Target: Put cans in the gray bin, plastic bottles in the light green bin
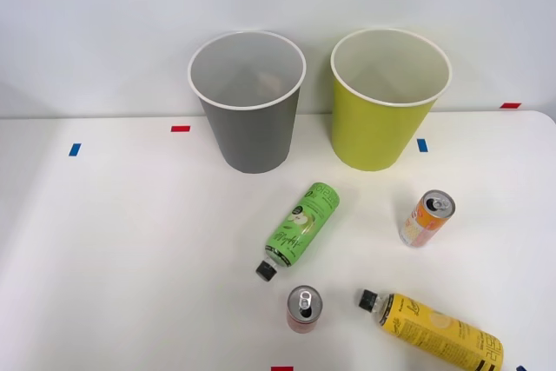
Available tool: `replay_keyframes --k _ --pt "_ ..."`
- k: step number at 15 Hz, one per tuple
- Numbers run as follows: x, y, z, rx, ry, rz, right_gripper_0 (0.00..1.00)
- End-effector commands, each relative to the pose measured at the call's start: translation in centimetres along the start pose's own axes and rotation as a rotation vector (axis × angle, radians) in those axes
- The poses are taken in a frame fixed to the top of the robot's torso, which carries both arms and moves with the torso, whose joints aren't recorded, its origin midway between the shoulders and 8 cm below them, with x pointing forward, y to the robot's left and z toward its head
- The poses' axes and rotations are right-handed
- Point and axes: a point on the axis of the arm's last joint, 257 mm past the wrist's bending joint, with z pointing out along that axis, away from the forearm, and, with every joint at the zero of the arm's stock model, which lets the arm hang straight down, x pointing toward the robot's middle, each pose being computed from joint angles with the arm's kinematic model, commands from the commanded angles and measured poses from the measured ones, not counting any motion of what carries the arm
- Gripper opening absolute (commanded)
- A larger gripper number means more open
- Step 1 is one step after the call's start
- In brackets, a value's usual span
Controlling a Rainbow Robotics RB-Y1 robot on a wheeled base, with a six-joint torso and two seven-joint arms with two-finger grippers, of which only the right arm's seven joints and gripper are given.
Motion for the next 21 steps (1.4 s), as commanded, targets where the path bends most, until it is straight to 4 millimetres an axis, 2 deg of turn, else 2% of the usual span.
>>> replay_keyframes --k 1,8,10,13,15,21 --pt "0.0 0.0 0.0 0.000 0.000 0.000 1.00" --pt "0.0 0.0 0.0 0.000 0.000 0.000 1.00" --pt "1.5 0.4 0.0 -0.005 0.030 0.013 1.00" --pt "0.2 1.0 0.5 -0.051 0.003 -0.017 1.00" --pt "-1.2 1.5 0.8 -0.133 -0.019 -0.077 1.00" --pt "-2.9 1.6 4.0 -0.383 0.110 -0.446 1.00"
